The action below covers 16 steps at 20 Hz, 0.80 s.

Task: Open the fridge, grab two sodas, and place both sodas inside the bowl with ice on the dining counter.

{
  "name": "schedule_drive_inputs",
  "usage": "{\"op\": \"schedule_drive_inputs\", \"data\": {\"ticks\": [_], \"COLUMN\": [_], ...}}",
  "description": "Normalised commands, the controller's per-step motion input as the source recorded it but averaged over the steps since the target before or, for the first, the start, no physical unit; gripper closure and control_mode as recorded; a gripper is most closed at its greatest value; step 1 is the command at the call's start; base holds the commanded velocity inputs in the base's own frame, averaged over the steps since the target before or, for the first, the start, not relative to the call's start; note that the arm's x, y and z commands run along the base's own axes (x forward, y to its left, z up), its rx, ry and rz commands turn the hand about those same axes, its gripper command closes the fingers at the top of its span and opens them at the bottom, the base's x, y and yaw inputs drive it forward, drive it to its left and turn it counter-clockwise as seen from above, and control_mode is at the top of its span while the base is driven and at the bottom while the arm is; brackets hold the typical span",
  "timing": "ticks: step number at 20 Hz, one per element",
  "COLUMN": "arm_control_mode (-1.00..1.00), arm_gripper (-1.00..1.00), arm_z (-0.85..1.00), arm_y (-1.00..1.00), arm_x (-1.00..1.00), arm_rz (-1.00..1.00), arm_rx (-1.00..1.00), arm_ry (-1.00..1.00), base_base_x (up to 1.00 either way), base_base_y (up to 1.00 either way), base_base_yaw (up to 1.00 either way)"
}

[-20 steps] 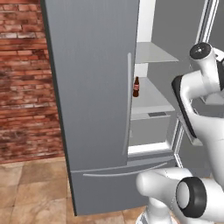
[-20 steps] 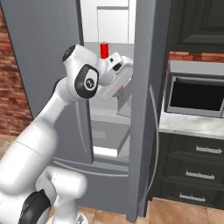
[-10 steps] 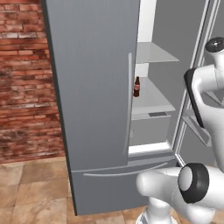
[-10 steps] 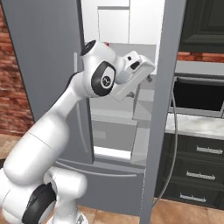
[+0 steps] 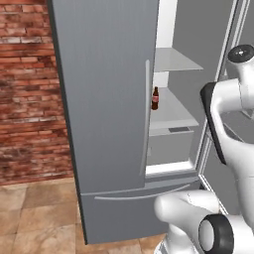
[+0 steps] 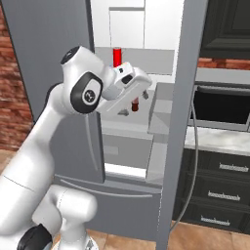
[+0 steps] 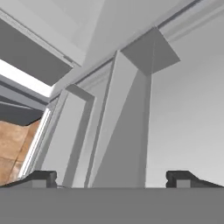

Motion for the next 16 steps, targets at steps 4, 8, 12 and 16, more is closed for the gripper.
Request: {"op": "schedule_drive_inputs", "data": {"ticks": [4,8,12,16], "arm_control_mode": [-1.0,-1.0,-1.0,-1.0], "arm_gripper": [-1.0,-1.0,-1.0,-1.0], "arm_z": [-0.36,-0.28,-0.17,-0.04], "arm_y": [1.0,1.0,1.0,1.0], "arm_x": [-0.58,-0.44,-0.27,-0.14], "arm_rz": [0.0,0.0,0.0,0.0], "arm_rx": [0.05,0.12,0.14,0.17], "arm_ry": [-0.06,-0.04,0.0,0.0], "base_base_x": [0.0,0.0,0.0,0.0], "base_base_y": [0.0,0.0,0.0,0.0], "base_base_yaw": [0.0,0.0,0.0,0.0]}}
